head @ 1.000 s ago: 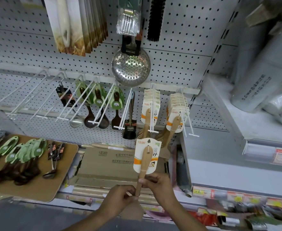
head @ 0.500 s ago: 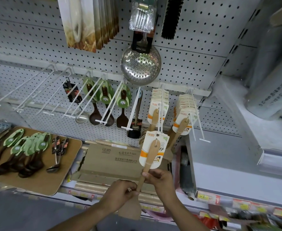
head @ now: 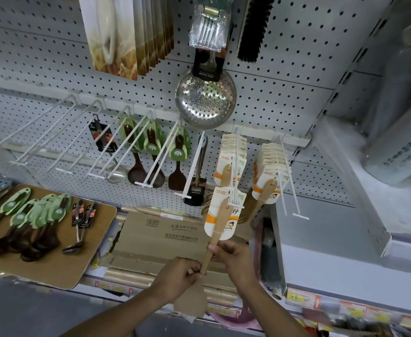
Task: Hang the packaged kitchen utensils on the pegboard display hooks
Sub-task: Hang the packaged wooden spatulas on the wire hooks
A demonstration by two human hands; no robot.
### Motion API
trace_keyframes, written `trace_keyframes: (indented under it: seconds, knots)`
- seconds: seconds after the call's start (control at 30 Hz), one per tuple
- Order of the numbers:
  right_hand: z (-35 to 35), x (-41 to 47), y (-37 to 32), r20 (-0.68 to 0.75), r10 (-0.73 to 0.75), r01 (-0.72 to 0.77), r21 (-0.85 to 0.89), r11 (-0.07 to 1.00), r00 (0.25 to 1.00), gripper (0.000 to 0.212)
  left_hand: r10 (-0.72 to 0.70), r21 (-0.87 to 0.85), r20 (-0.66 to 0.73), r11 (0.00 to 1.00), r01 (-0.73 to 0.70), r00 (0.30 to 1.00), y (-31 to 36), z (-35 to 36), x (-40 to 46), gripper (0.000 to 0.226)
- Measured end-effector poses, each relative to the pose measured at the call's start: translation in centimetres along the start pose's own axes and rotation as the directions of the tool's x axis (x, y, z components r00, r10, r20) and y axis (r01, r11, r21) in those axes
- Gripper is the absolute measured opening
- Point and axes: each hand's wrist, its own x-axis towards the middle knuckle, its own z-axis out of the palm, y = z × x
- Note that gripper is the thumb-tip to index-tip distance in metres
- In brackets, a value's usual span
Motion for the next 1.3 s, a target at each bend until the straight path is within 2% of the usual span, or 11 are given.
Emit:
trace_keyframes:
  seconds: [0.2, 0.33, 0.4, 0.53, 0.7, 0.87, 1.03, 1.17, 1.27, 1.3]
  knots:
    - [-0.6, 3.0, -1.1, -0.004, -0.007, 0.006, -0.077, 0.997, 1.000, 0.007, -0.028, 0.013, -0.001, 1.000, 0.028, 1.000, 0.2, -0.2, 3.2, 0.006]
    - [-1.2, 5.1, -2.6, 0.011, -0.022, 0.023, -0.115, 0.993, 1.000, 0.015, -0.035, 0.024, -0.007, 0.999, 0.035, 0.999, 0.7, -0.4, 5.6, 0.013]
    - [-1.4, 6.1, -3.2, 0.009, -0.036, 0.037, -0.132, 0.991, 0.999, 0.024, -0.039, 0.000, -0.028, 0.999, 0.039, 0.999, 1.0, -0.6, 6.8, 0.007]
    - [-1.7, 7.7, -3.9, -0.017, -0.063, 0.060, -0.147, 0.987, 0.998, 0.010, -0.064, 0.012, -0.053, 0.998, 0.064, 0.997, 1.8, -1.1, 8.7, 0.005]
    - [-2.0, 9.3, -3.9, -0.014, -0.040, 0.037, -0.183, 0.982, 0.999, 0.033, -0.090, 0.032, -0.074, 0.995, 0.092, 0.993, 2.1, -1.2, 10.0, 0.006]
    - [-2.4, 10.1, -3.4, 0.012, -0.046, 0.048, -0.242, 0.969, 0.999, 0.033, -0.096, 0.010, -0.075, 0.995, 0.097, 0.993, 2.2, -1.2, 10.5, 0.008]
    - [-2.5, 9.9, -3.2, 0.031, -0.058, 0.065, -0.294, 0.954, 0.998, 0.025, -0.082, 0.092, -0.099, 0.992, 0.091, 0.992, 2.5, -1.5, 10.0, 0.016]
    - [-2.7, 9.5, -3.2, 0.067, -0.104, 0.123, -0.435, 0.892, 0.992, 0.029, -0.069, 0.160, -0.136, 0.983, 0.091, 0.988, 2.1, -2.3, 9.0, 0.024]
    - [-3.0, 8.9, -2.9, 0.086, -0.080, 0.112, -0.485, 0.867, 0.993, 0.018, -0.045, 0.234, -0.163, 0.969, 0.083, 0.986, 1.9, -3.3, 8.1, 0.027]
    - [-3.1, 8.7, -2.6, 0.062, -0.091, 0.110, -0.517, 0.849, 0.994, 0.020, -0.034, 0.254, -0.176, 0.964, 0.079, 0.984, 2.0, -3.6, 7.7, 0.027]
